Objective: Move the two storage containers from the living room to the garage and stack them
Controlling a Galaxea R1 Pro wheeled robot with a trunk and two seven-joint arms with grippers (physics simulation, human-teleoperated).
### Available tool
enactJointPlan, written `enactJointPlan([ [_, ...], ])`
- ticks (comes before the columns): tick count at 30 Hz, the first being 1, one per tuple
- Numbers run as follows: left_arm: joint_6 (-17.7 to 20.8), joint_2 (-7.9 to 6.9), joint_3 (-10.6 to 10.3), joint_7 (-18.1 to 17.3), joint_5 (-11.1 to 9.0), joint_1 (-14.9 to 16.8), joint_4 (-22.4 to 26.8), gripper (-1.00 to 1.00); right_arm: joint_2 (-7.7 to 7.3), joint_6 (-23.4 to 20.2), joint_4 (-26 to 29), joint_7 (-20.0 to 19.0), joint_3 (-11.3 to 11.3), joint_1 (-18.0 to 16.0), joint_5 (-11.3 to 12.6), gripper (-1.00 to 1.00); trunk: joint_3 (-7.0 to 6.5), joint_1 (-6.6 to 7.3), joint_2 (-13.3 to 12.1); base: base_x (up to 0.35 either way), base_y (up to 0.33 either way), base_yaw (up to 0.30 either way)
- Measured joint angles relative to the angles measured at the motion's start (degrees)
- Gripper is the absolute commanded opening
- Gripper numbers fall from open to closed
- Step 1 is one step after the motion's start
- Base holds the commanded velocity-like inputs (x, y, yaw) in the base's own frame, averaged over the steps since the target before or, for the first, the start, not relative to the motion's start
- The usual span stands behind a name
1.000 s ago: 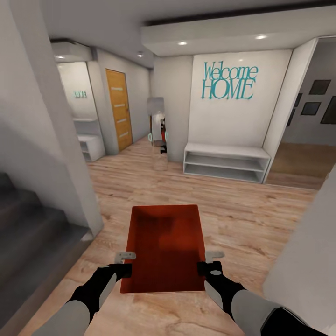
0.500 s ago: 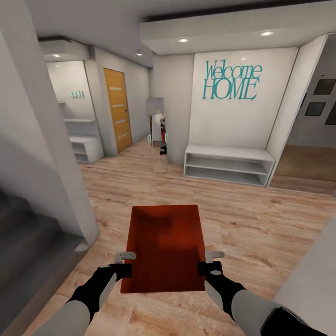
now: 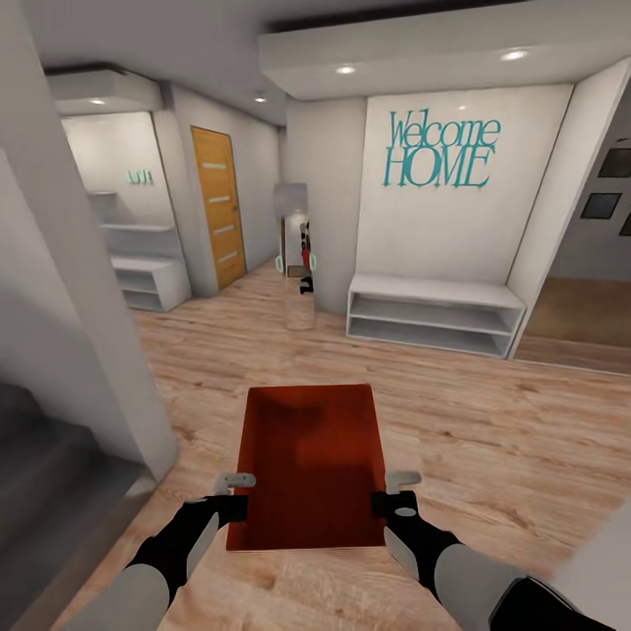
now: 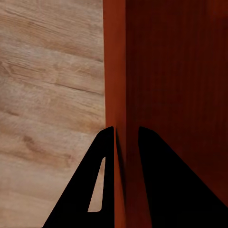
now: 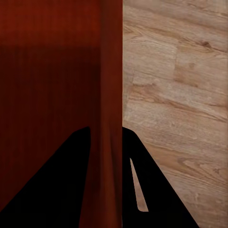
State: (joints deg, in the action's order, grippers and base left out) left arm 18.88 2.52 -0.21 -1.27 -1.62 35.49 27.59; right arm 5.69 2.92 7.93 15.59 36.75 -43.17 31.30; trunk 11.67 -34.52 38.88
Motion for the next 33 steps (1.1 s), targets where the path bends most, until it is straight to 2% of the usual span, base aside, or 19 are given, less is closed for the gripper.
enactJointPlan([
  [33,0.0,0.0,0.0,0.0,0.0,0.0,0.0,-1.0,0.0,0.0,0.0,0.0,0.0,0.0,0.0,-1.0,0.0,0.0,0.0,0.321,0.0,0.001],
])
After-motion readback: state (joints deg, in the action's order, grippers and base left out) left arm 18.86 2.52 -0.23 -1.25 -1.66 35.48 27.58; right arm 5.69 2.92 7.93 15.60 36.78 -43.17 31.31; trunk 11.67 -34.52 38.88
